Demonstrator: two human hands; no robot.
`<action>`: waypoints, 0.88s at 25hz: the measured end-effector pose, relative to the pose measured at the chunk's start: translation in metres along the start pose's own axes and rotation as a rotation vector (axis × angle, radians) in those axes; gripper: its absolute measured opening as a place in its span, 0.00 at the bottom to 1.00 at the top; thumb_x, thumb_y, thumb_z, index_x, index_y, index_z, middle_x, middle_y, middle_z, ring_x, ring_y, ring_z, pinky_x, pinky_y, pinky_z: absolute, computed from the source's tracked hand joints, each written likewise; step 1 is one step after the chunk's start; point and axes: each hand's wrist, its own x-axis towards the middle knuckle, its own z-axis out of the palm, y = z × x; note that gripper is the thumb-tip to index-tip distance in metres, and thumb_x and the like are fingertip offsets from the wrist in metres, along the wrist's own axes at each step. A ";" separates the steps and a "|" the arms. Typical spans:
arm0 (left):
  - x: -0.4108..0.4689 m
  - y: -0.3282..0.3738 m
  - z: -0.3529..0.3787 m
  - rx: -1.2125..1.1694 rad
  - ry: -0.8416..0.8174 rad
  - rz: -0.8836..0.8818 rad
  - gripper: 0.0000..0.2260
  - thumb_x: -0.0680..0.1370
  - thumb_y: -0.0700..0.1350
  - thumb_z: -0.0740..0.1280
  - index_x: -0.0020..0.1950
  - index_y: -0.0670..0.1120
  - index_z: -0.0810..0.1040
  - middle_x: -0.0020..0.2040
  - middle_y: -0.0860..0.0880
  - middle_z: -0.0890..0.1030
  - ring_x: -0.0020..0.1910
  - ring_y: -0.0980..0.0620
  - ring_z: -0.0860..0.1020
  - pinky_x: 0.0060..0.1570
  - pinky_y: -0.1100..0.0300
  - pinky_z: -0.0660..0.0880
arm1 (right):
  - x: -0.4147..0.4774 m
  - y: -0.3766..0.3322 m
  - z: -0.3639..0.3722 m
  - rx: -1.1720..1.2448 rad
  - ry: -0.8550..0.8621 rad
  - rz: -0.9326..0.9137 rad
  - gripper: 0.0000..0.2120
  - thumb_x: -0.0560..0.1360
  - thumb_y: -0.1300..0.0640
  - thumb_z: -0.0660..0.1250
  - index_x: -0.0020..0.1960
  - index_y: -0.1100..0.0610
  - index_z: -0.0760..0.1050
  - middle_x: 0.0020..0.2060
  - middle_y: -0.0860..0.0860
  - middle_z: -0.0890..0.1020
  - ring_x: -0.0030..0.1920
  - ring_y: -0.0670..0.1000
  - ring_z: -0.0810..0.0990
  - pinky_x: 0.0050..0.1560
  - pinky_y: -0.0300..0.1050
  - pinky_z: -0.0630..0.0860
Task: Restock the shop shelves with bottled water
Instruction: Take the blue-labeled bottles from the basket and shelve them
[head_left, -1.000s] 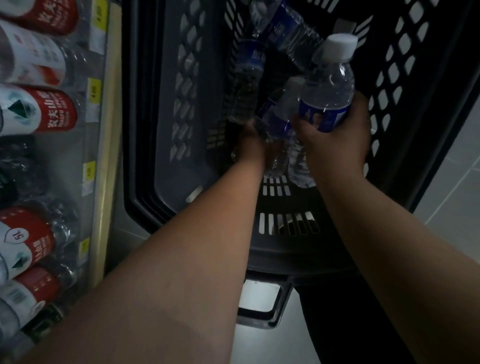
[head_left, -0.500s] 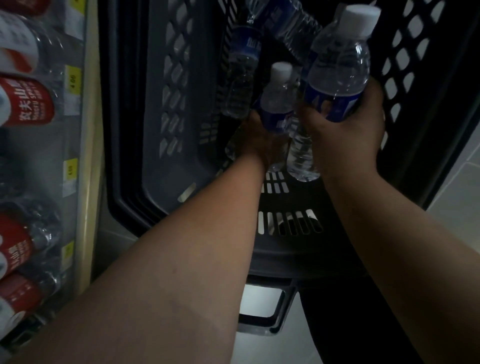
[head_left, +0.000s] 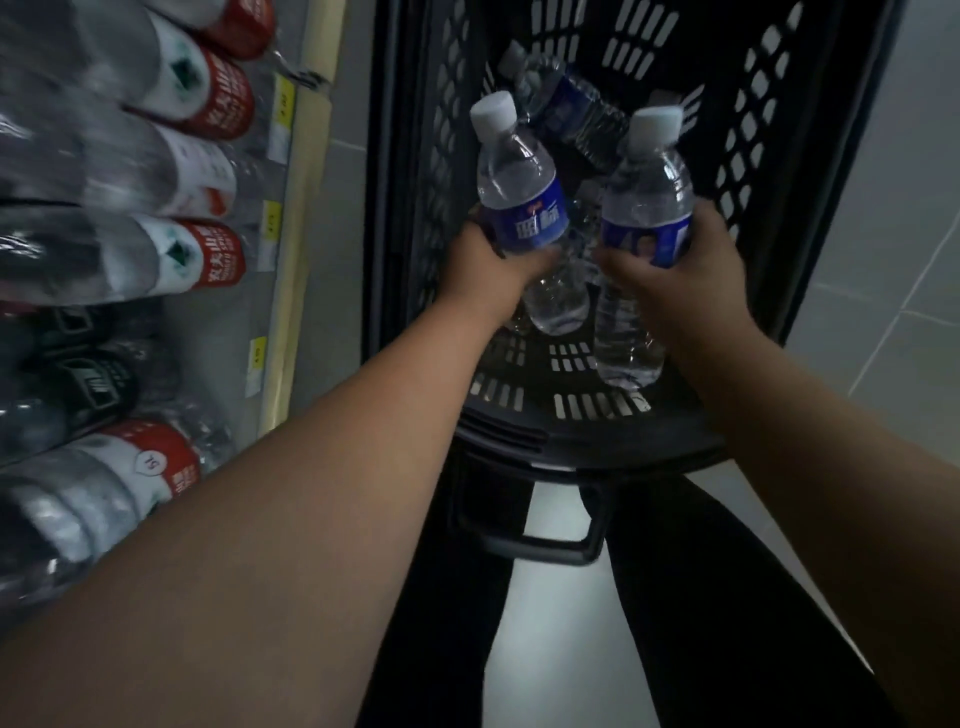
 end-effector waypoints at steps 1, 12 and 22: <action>-0.016 0.012 -0.014 -0.003 -0.014 0.015 0.23 0.70 0.41 0.78 0.62 0.45 0.74 0.47 0.57 0.78 0.44 0.65 0.76 0.42 0.74 0.72 | -0.012 -0.014 -0.004 0.006 -0.040 0.008 0.30 0.69 0.55 0.75 0.67 0.50 0.67 0.48 0.41 0.77 0.46 0.36 0.78 0.36 0.30 0.74; -0.265 0.176 -0.149 -0.143 -0.264 0.105 0.20 0.68 0.41 0.77 0.58 0.47 0.78 0.51 0.51 0.83 0.48 0.57 0.81 0.52 0.62 0.77 | -0.223 -0.201 -0.073 0.131 -0.320 -0.050 0.25 0.70 0.51 0.75 0.63 0.55 0.70 0.51 0.51 0.82 0.49 0.48 0.84 0.54 0.52 0.80; -0.451 0.229 -0.174 -0.314 0.013 0.263 0.14 0.73 0.51 0.74 0.56 0.54 0.78 0.55 0.50 0.83 0.54 0.53 0.81 0.54 0.56 0.74 | -0.353 -0.286 -0.140 0.125 -0.724 -0.173 0.34 0.63 0.62 0.73 0.68 0.57 0.66 0.55 0.63 0.79 0.57 0.66 0.79 0.59 0.67 0.75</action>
